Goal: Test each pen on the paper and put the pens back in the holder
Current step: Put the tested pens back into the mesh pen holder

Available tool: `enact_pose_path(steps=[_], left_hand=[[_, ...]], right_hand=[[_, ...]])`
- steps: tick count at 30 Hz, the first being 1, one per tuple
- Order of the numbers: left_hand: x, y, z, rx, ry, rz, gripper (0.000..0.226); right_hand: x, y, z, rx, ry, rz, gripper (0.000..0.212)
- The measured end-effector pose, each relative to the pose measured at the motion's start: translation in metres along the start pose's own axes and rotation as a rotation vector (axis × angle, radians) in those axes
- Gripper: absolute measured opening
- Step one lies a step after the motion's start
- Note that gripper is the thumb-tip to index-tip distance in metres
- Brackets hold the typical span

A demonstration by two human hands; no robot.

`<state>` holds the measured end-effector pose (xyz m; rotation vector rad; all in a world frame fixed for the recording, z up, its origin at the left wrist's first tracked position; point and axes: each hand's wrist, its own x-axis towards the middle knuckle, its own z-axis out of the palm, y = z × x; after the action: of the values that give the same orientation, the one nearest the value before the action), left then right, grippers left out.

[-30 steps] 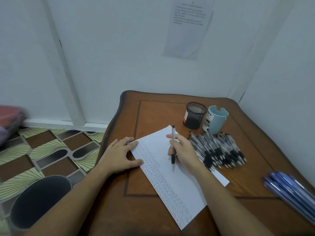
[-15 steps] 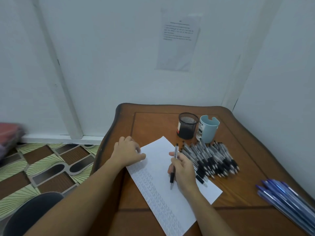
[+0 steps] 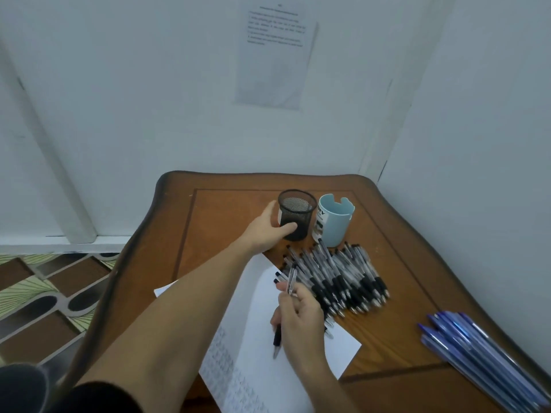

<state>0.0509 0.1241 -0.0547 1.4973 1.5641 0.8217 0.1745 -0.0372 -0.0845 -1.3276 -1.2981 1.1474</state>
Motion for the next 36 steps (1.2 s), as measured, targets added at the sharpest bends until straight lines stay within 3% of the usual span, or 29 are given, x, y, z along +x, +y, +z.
enact_pose_path(steps=[4,8,13,19,26,29,33,36], left_hand=[[0.015,0.006,0.008,-0.15,0.033,-0.027,0.113],[0.027,0.007,0.012,-0.224,0.088,0.057,0.118],[0.034,0.007,0.015,-0.26,0.18,0.136,0.096],[0.002,0.016,-0.017,-0.425,0.302,0.204,0.088],[-0.113,-0.009,-0.066,-0.392,0.236,0.123,0.074],[-0.155,-0.029,-0.064,-0.361,0.203,0.049,0.078],[-0.182,-0.046,-0.054,-0.344,0.207,0.034,0.085],[-0.186,-0.044,-0.05,-0.427,0.2,0.023,0.082]], right_hand=[[0.002,0.002,-0.001,0.025,0.009,0.01,0.015],[0.003,0.003,-0.003,0.096,0.015,0.048,0.023],[0.005,0.006,-0.004,0.117,0.01,0.055,0.017],[0.005,0.005,-0.006,0.11,0.009,0.047,0.019],[0.005,0.004,-0.006,0.069,0.02,0.054,0.02],[0.002,0.002,-0.003,0.053,0.023,0.049,0.019],[0.0,-0.004,0.002,0.016,0.027,0.088,0.017],[-0.002,-0.016,-0.001,0.13,-0.033,0.14,0.017]])
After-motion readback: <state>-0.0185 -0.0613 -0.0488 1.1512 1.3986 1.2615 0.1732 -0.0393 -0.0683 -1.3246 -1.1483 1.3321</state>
